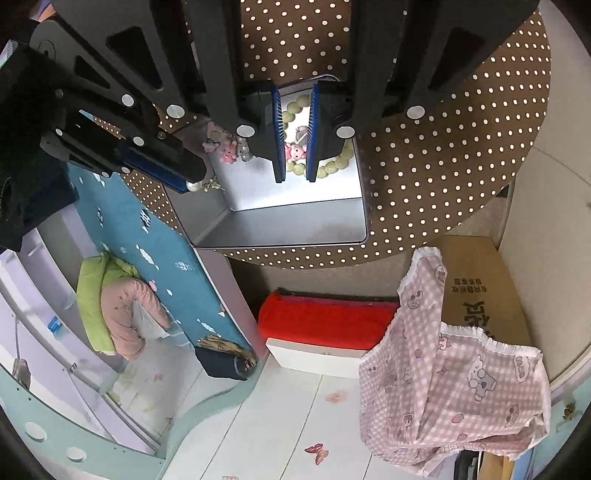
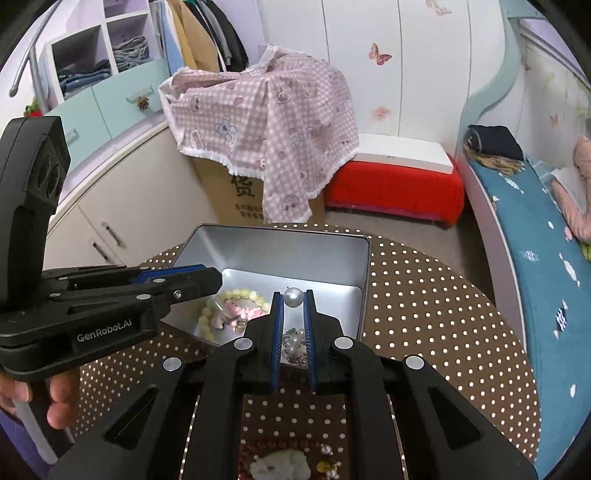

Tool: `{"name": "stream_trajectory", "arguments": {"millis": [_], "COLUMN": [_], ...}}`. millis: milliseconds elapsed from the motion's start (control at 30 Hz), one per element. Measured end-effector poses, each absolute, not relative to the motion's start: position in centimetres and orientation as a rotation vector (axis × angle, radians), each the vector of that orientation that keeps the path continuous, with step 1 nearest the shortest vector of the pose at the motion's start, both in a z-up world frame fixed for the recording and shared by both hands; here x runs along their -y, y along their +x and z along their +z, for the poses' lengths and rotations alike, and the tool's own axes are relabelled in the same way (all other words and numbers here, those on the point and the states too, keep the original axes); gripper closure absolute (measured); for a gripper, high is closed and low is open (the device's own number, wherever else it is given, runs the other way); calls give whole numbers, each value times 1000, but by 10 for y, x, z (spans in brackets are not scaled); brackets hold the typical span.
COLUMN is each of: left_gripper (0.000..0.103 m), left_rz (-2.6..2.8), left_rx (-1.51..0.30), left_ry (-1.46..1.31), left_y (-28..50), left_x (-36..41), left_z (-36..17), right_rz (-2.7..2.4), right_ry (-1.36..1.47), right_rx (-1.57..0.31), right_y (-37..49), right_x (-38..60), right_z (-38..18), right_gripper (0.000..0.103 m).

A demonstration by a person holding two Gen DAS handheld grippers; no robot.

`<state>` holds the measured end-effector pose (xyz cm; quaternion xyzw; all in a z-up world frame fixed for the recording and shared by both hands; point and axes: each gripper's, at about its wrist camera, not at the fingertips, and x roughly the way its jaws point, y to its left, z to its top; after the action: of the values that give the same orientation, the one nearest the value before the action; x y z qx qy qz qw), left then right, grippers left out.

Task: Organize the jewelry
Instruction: 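Carry both earrings into the grey box and open both grippers, then move both grippers back to the red bead bracelet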

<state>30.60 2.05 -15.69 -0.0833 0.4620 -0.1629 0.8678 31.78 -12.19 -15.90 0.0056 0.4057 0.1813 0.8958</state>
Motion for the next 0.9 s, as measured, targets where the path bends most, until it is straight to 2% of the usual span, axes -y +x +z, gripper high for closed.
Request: {"name": "stream_trajectory", "arguments": {"millis": [300,500,600,900], "left_gripper": [93,82,70,70], "left_rz": [-333,-336,-328,-351], "left_rx": [-972,-959,-944,-898], "left_ry": [-178,-185,-192,-188], "left_y": [302,295,290,264], "left_x": [-23,-21,-22,-16], "left_z": [-157,-152,-146,-130], "right_rz": [377,370,361,328], "right_ry": [30,44,47,60], "right_rx": [-845,-834,-824,-787], "right_y": [314,309,306,283], "right_x": [125,130,133,149], "right_z": [-161,-156,-152,-136], "right_gripper": [91,89,89,88]}}
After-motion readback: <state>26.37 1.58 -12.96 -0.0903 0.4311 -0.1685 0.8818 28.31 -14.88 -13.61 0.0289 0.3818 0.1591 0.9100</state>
